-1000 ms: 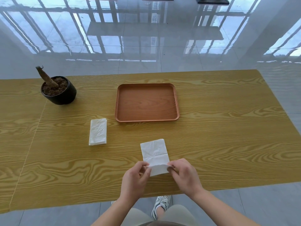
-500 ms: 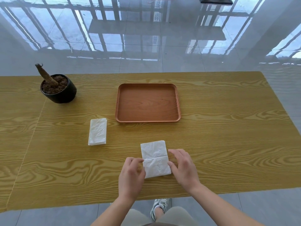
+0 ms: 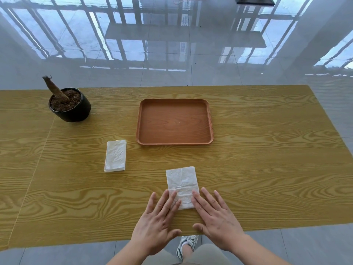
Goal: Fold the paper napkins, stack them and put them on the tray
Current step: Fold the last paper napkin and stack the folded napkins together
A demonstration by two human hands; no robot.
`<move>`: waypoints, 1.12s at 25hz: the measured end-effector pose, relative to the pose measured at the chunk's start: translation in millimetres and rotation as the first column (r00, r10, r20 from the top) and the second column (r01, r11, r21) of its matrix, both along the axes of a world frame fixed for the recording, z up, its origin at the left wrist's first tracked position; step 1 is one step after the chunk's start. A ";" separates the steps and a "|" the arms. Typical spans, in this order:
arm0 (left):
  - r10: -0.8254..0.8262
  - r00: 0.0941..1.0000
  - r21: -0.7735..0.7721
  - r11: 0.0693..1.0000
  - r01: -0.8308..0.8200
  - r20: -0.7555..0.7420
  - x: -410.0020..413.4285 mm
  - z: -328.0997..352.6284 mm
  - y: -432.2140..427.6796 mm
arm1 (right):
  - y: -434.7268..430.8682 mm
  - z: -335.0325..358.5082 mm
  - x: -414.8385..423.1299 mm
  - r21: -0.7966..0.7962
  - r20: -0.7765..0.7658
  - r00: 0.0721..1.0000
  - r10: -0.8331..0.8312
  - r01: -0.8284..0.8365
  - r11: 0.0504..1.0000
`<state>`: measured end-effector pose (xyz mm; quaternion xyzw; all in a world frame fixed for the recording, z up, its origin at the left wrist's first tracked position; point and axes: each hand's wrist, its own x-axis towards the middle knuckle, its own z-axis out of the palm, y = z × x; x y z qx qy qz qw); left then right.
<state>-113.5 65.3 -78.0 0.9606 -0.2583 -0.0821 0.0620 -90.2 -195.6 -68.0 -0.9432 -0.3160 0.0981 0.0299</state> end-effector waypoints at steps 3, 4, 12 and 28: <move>-0.006 1.000 -0.018 1.000 0.006 0.001 -0.8 -1.3 0.9 | 1.2 -1.6 -2.3 0.021 -0.009 1.000 -0.014 0.014 1.000; 0.010 1.000 -0.044 0.999 -0.010 -0.002 0.0 -0.1 0.4 | 2.0 -0.5 -0.4 0.061 -0.010 0.999 -0.048 0.049 0.997; 0.571 0.803 -0.319 0.740 -0.592 -0.167 76.0 36.4 -16.8 | 26.9 30.3 89.2 0.319 -0.070 0.942 -0.327 0.332 0.888; 0.661 0.660 -0.134 0.663 -0.736 -0.358 123.0 39.5 -20.2 | 53.2 23.3 131.0 0.196 -0.278 0.876 -0.394 0.453 0.870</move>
